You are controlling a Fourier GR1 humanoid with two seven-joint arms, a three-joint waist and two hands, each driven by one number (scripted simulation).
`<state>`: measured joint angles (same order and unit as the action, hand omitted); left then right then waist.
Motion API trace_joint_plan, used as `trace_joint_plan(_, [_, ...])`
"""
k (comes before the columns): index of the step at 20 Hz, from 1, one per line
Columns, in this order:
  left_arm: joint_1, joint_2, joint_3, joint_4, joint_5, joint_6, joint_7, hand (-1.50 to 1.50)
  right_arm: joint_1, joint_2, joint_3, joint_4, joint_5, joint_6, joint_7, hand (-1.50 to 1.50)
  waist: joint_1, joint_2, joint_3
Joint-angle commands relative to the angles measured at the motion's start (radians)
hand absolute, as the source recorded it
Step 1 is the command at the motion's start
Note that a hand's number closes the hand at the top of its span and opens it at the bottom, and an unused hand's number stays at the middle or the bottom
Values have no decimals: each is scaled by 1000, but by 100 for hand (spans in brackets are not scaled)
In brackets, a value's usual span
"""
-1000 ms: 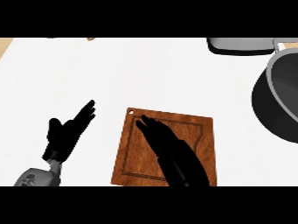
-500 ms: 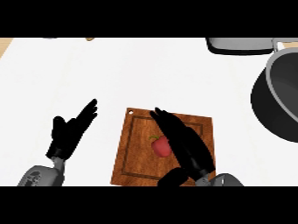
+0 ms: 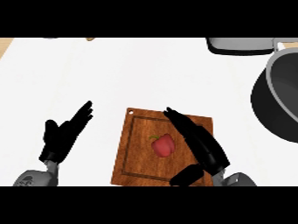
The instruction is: Pick the bell pepper from the cutting board and place it in the pot
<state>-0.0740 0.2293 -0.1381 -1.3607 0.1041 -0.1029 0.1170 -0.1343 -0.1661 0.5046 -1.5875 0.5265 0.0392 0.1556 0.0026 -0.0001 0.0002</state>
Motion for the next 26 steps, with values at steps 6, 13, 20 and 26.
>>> trace_joint_plan(6, [-32, -31, 6, -22, -14, -7, 48, 0, -36, 90, -112, 225, -170, 48, -243, -150, 3, 2, 0])
trace_joint_plan(13, [-34, -49, 47, 36, -44, -19, -4, 0, -57, 163, -150, 402, -163, 32, -321, -150, 2, 2, 0])
trace_joint_plan(20, [-36, -45, 52, -6, -48, -30, 57, 0, -107, 115, -80, 527, -40, -29, -461, 150, 3, 0, 0])
trace_joint_plan(26, [-20, -78, 30, -22, -74, -42, 37, 0, -232, 165, -62, 797, -257, -97, -603, 150, 17, 4, 1])
